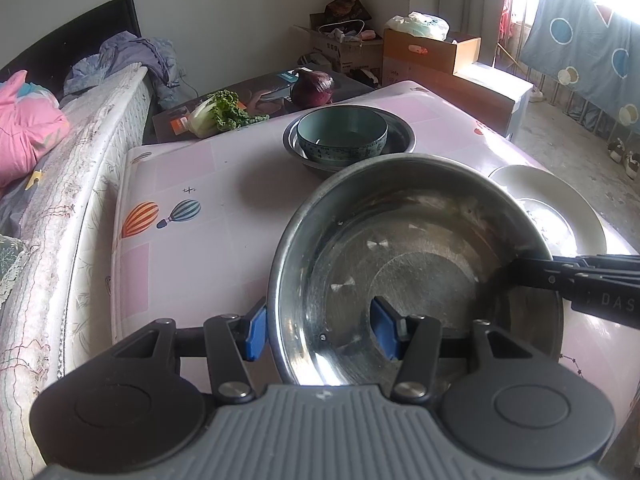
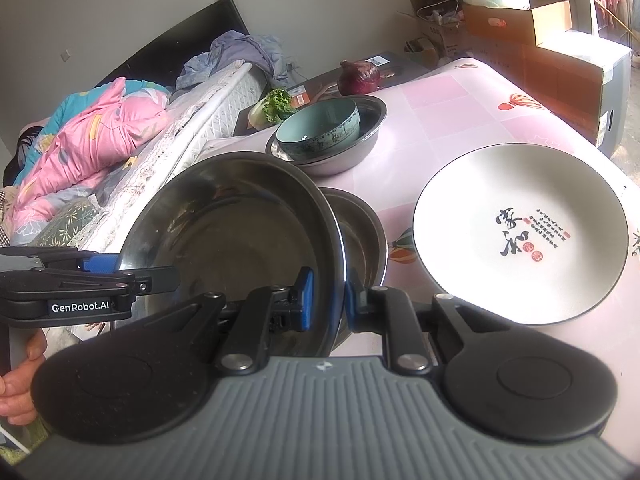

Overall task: Organize plates and bowls
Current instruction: 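Carry the large steel plate with both grippers over the smaller steel plate, then lower the large steel plate onto the smaller steel plate with both grippers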

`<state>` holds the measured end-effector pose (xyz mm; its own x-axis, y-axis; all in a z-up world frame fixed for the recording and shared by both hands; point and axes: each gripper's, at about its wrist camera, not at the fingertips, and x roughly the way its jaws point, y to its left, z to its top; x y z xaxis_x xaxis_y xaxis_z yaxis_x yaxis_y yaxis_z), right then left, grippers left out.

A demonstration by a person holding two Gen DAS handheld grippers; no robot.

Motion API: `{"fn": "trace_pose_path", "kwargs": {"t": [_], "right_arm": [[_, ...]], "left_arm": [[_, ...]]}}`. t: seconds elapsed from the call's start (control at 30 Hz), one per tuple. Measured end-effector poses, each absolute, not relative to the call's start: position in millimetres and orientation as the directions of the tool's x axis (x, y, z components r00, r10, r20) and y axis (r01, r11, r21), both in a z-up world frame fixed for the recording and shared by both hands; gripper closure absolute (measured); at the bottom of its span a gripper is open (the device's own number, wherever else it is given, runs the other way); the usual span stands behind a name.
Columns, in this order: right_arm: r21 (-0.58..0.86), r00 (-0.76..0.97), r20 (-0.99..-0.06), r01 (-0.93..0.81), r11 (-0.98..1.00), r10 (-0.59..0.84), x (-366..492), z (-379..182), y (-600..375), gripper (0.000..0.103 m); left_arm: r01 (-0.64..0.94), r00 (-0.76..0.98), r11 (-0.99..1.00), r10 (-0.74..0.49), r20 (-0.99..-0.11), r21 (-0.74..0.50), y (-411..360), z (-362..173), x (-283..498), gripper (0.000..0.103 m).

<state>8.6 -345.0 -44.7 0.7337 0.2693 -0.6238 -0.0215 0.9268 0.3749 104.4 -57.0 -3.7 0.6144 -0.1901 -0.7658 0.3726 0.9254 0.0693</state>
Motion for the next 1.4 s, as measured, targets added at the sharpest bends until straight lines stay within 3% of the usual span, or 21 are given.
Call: {"fn": "trace_pose_path", "kwargs": {"t": [1.4], "right_arm": [[0.377,0.704,-0.668,0.043,0.925,0.239,32,-58,-351,0.086]], "left_arm": [[0.395,0.565,0.918,-0.208,-0.798,0.040,-65,-25,122,0.049]]}}
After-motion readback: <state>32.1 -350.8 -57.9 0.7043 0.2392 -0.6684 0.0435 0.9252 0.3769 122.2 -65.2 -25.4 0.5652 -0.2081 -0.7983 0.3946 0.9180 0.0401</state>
